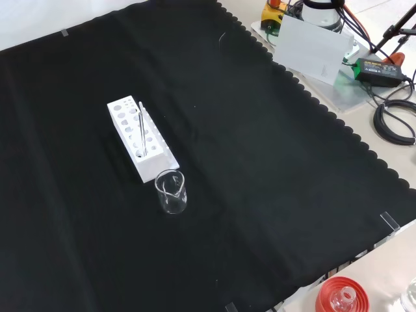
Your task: Take the glass rod from the white test tube rack.
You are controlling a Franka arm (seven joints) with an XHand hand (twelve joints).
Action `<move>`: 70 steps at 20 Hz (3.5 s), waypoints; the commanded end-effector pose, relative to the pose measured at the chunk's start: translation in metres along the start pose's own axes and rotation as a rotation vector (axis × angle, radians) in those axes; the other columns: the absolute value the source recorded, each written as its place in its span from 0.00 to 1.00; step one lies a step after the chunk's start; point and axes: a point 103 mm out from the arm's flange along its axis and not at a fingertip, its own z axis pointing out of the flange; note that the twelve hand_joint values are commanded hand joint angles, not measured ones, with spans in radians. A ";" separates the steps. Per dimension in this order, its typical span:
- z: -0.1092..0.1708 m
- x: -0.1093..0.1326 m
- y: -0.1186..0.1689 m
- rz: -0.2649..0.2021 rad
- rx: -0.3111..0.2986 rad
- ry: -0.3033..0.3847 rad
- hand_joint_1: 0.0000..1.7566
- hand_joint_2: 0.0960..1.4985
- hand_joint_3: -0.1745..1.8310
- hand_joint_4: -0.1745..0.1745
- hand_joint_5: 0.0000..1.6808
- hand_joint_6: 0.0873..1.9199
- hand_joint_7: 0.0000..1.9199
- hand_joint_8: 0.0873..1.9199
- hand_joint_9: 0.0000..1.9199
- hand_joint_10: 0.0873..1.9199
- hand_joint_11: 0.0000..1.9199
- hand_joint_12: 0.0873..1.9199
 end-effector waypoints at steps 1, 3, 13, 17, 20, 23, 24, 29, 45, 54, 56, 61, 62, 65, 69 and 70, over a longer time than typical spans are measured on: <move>0.002 0.016 0.042 -0.076 0.027 -0.017 0.22 0.51 0.17 0.54 0.16 0.00 0.07 0.38 0.15 0.46 0.16 0.74; 0.006 0.019 0.052 -0.087 0.041 -0.018 0.22 0.51 0.17 0.56 0.16 0.00 0.07 0.38 0.15 0.46 0.17 0.74; 0.030 0.029 0.087 -0.127 0.099 -0.002 0.22 0.51 0.17 0.60 0.16 0.00 0.06 0.39 0.15 0.48 0.17 0.74; 0.038 0.033 0.100 -0.141 0.110 -0.001 0.22 0.51 0.17 0.60 0.16 0.00 0.06 0.39 0.16 0.48 0.17 0.75; 0.045 0.037 0.110 -0.149 0.117 -0.002 0.22 0.51 0.17 0.60 0.16 0.00 0.07 0.40 0.17 0.48 0.17 0.75; 0.053 0.042 0.121 -0.158 0.132 -0.008 0.22 0.52 0.17 0.60 0.17 0.00 0.07 0.40 0.17 0.48 0.17 0.75; 0.056 0.045 0.124 -0.162 0.136 -0.008 0.22 0.52 0.17 0.60 0.17 0.00 0.07 0.40 0.18 0.48 0.17 0.75; 0.067 0.054 0.139 -0.170 0.155 -0.015 0.23 0.52 0.17 0.59 0.17 0.00 0.08 0.40 0.19 0.48 0.18 0.74; 0.096 0.076 0.182 -0.230 0.204 0.002 0.23 0.52 0.18 0.55 0.18 0.00 0.10 0.40 0.24 0.45 0.24 0.70; 0.110 0.094 0.200 -0.259 0.221 -0.015 0.24 0.52 0.18 0.54 0.19 0.00 0.12 0.41 0.24 0.44 0.26 0.70; 0.114 0.097 0.204 -0.266 0.225 -0.016 0.23 0.52 0.18 0.54 0.19 0.00 0.12 0.41 0.25 0.44 0.26 0.70; 0.125 0.101 0.212 -0.274 0.242 -0.017 0.23 0.52 0.18 0.53 0.19 0.00 0.13 0.40 0.25 0.44 0.25 0.70; 0.127 0.102 0.213 -0.278 0.245 -0.015 0.23 0.52 0.18 0.53 0.20 0.00 0.13 0.40 0.25 0.44 0.25 0.70; 0.136 0.102 0.216 -0.287 0.249 -0.016 0.23 0.52 0.18 0.53 0.20 0.00 0.13 0.40 0.25 0.44 0.25 0.70; 0.149 0.101 0.217 -0.295 0.262 -0.019 0.23 0.52 0.18 0.53 0.20 0.00 0.13 0.40 0.26 0.44 0.25 0.71; 0.151 0.100 0.217 -0.296 0.266 -0.019 0.23 0.52 0.18 0.53 0.20 0.00 0.13 0.40 0.26 0.44 0.25 0.71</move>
